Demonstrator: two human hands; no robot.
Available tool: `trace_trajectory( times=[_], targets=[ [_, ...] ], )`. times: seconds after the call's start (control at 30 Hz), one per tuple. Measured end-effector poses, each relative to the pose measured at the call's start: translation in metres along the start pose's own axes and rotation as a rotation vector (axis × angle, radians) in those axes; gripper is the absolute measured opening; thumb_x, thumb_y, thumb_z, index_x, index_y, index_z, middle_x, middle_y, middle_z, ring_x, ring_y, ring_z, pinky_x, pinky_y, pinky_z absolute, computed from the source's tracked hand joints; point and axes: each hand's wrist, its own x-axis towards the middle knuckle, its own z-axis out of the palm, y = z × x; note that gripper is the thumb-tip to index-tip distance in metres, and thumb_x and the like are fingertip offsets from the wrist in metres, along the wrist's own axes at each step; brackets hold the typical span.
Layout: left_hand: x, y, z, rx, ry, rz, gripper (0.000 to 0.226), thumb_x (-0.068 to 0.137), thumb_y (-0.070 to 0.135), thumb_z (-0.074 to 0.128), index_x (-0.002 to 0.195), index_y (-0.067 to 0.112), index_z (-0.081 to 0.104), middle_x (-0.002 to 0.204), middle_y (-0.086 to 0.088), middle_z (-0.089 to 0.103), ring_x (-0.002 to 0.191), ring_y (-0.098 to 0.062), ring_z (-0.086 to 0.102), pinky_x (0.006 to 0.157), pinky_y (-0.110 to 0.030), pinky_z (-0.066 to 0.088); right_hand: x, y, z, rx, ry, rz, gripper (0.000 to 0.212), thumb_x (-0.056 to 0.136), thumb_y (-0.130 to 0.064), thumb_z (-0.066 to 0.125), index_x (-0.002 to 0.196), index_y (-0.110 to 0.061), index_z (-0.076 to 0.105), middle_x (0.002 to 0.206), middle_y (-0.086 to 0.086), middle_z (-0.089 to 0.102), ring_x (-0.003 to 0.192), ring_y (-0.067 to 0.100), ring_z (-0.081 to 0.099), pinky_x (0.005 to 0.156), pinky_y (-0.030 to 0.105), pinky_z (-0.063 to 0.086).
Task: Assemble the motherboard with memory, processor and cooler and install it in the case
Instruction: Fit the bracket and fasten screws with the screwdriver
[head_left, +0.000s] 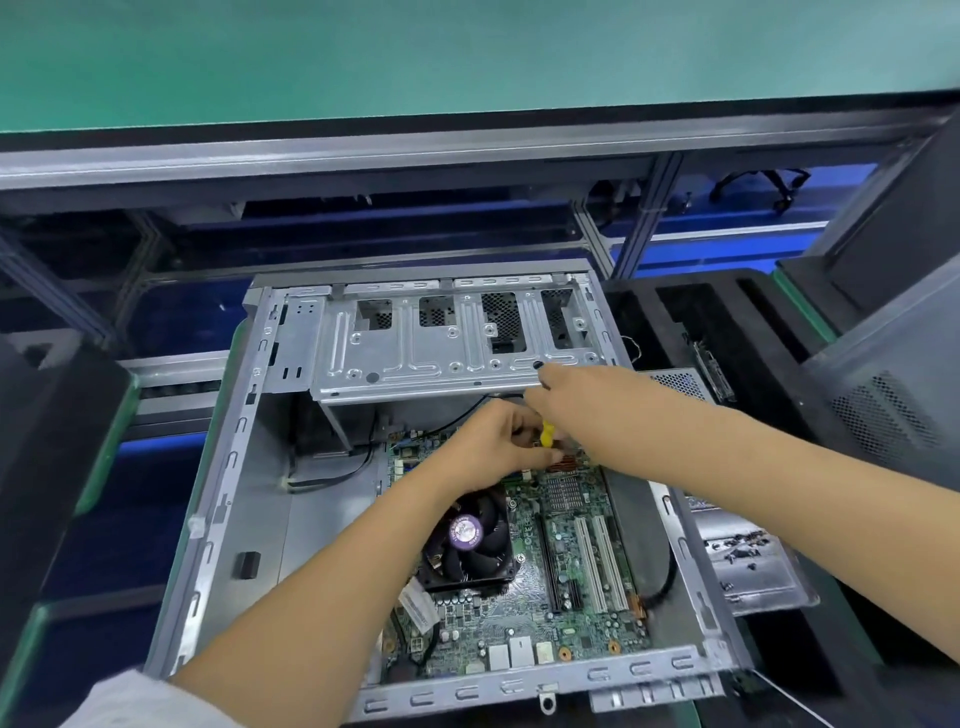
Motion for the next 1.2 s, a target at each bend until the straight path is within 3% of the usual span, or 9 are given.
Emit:
trace_trajectory(
  times=[0.1,0.17,0.27,0.43,0.57,0.73,0.9,1.03,1.2],
  targets=[
    [-0.001,-0.002,0.003,-0.035,0.027,-0.003,0.028,0.078,0.016,0.078,0.064,0.018,0.055,0.042,0.013,0.026,0.046,-0.003,0.021,0.057,-0.027,0.018,0.001,-0.006,-0.003,-0.104,0.033,0.013,0.019,0.094,-0.021,0.054,0.112,-0.014,0.056,0.108,0.004,0.058,0.094,0.025,0.062,0.061,0.033,0.039],
    [-0.002,-0.002,0.004,-0.036,0.043,0.017,0.028,0.078,0.012,0.078,0.063,0.025,0.059,0.042,0.013,0.039,0.045,-0.001,0.027,0.056,-0.024,0.026,0.001,-0.008,-0.002,-0.151,0.042,0.049,0.025,0.098,-0.036,0.046,0.105,-0.015,0.059,0.105,0.001,0.063,0.096,0.024,0.063,0.06,0.03,0.035],
    [-0.002,0.0,0.003,0.043,-0.011,0.011,0.01,0.082,0.017,0.075,0.086,0.008,0.072,0.077,-0.021,0.069,0.054,-0.011,0.04,0.058,-0.026,0.033,0.0,-0.007,0.002,-0.133,0.024,0.114,0.052,0.098,-0.054,0.028,0.098,-0.015,0.061,0.099,0.001,0.065,0.094,0.024,0.062,0.056,0.027,0.03],
    [0.003,0.0,0.002,0.148,-0.014,0.03,0.017,0.081,0.024,0.075,0.09,0.01,0.072,0.075,-0.023,0.064,0.052,-0.013,0.035,0.058,-0.028,0.025,-0.005,0.001,0.01,0.01,0.041,0.152,0.044,0.1,-0.046,0.031,0.102,-0.012,0.059,0.102,0.006,0.064,0.093,0.026,0.063,0.063,0.031,0.037],
    [0.001,0.001,0.0,0.14,-0.042,0.016,0.017,0.076,0.023,0.08,0.087,0.017,0.069,0.051,0.018,0.049,0.045,0.0,0.036,0.052,-0.009,0.03,-0.015,0.003,0.013,0.114,0.074,0.16,0.039,0.099,-0.044,0.037,0.106,-0.01,0.055,0.1,0.009,0.063,0.092,0.029,0.062,0.061,0.03,0.033],
    [0.0,-0.011,-0.027,0.229,-0.08,-0.132,0.023,0.079,0.021,0.077,0.1,0.024,0.067,0.048,0.013,0.027,0.045,-0.006,0.025,0.057,-0.021,0.025,-0.038,0.014,-0.004,0.239,0.156,0.239,0.028,0.095,-0.038,0.045,0.09,-0.012,0.053,0.067,-0.001,0.044,0.058,0.017,0.044,0.046,0.027,0.03],
    [-0.006,-0.016,-0.024,0.328,-0.065,-0.19,0.009,0.078,0.021,0.078,0.083,0.022,0.07,0.075,-0.004,0.052,0.071,-0.02,0.05,0.07,-0.026,0.043,-0.055,0.026,-0.027,0.359,0.252,0.246,0.024,0.091,-0.034,0.05,0.081,-0.012,0.052,0.062,0.003,0.051,0.052,0.016,0.045,0.045,0.026,0.033],
    [-0.002,-0.008,-0.014,0.401,-0.028,-0.136,0.017,0.076,0.024,0.08,0.087,0.029,0.067,0.058,-0.004,0.045,0.056,-0.01,0.054,0.053,-0.033,0.034,-0.059,0.03,-0.031,0.449,0.269,0.259,0.02,0.091,-0.03,0.051,0.08,-0.013,0.054,0.059,0.001,0.051,0.048,0.014,0.042,0.044,0.025,0.032],
    [0.008,-0.007,-0.005,0.646,0.061,-0.208,0.011,0.081,0.031,0.074,0.087,0.036,0.068,0.069,0.016,0.053,0.072,-0.008,0.055,0.062,-0.025,0.039,-0.063,0.033,-0.024,0.39,0.285,0.253,0.02,0.091,-0.029,0.048,0.083,-0.015,0.06,0.064,0.001,0.057,0.053,0.017,0.052,0.048,0.029,0.043]
  ],
)
